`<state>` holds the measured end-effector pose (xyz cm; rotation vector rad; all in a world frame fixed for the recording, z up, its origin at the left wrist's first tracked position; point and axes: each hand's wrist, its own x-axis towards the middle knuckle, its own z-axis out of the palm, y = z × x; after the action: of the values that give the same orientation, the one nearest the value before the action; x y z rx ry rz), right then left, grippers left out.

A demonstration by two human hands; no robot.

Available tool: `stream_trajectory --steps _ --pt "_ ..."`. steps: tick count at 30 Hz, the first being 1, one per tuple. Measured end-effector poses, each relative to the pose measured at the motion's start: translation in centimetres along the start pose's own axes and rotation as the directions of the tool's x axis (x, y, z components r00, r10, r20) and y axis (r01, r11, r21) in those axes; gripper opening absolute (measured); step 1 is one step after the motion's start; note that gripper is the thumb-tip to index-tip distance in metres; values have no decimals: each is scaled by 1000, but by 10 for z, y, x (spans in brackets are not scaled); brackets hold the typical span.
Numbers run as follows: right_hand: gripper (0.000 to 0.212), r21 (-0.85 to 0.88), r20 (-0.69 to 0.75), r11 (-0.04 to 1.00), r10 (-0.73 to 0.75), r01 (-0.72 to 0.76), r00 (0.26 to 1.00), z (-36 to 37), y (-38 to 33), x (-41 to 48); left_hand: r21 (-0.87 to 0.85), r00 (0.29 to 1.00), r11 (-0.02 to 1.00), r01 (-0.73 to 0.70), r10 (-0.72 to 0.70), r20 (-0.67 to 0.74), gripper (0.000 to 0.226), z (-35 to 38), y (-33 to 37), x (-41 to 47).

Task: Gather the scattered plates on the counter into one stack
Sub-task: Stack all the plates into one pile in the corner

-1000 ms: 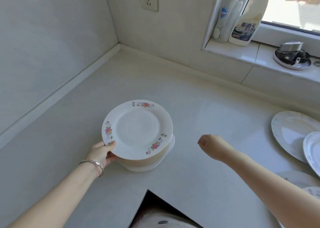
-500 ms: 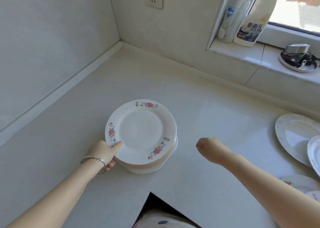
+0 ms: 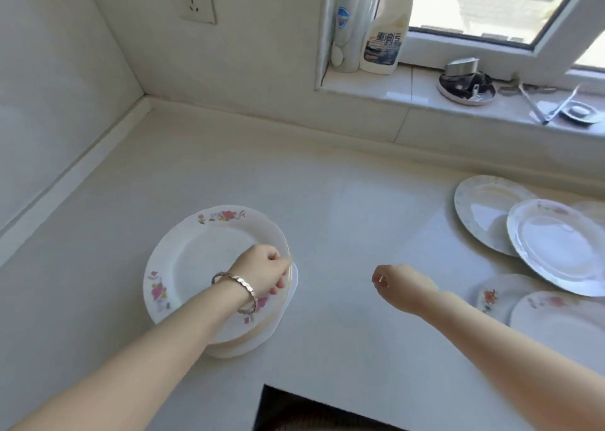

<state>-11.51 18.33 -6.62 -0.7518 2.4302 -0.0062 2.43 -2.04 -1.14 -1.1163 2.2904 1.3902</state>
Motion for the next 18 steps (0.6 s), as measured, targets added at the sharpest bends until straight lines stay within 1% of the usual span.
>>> stream_trajectory --steps 1,3,5,9,12,14,15,16,17,18 --pt "29 11 -15 1000 26 -26 1000 -2 14 -8 -9 998 1000 7 -7 67 29 16 16 6" --pt "28 48 -57 995 87 -84 995 -6 45 -24 59 984 998 -29 19 175 28 51 44 18" --pt "28 92 -90 983 166 -158 982 -13 82 -40 145 968 986 -78 40 248 25 89 68 28" --pt "28 204 -139 940 305 -274 942 -24 172 -75 322 937 931 -172 54 345 21 165 118 39" --pt "29 266 -161 898 401 -351 902 -29 240 -100 359 923 914 -190 41 384 24 227 152 43" --pt "28 297 -174 876 442 -381 880 -31 281 -110 335 913 926 -175 24 408 25 270 175 44" --pt "28 315 -171 863 460 -394 871 -31 300 -114 292 910 945 -145 12 414 25 293 184 45" --pt "27 333 -162 851 475 -406 865 -31 317 -116 211 910 973 -93 -3 414 26 316 195 47" --pt "27 349 -148 842 484 -413 862 -30 333 -117 93 909 996 -5 -34 415 26 336 203 51" --pt "27 360 -133 834 490 -418 862 -29 348 -118 -21 912 997 72 -57 406 24 353 212 54"
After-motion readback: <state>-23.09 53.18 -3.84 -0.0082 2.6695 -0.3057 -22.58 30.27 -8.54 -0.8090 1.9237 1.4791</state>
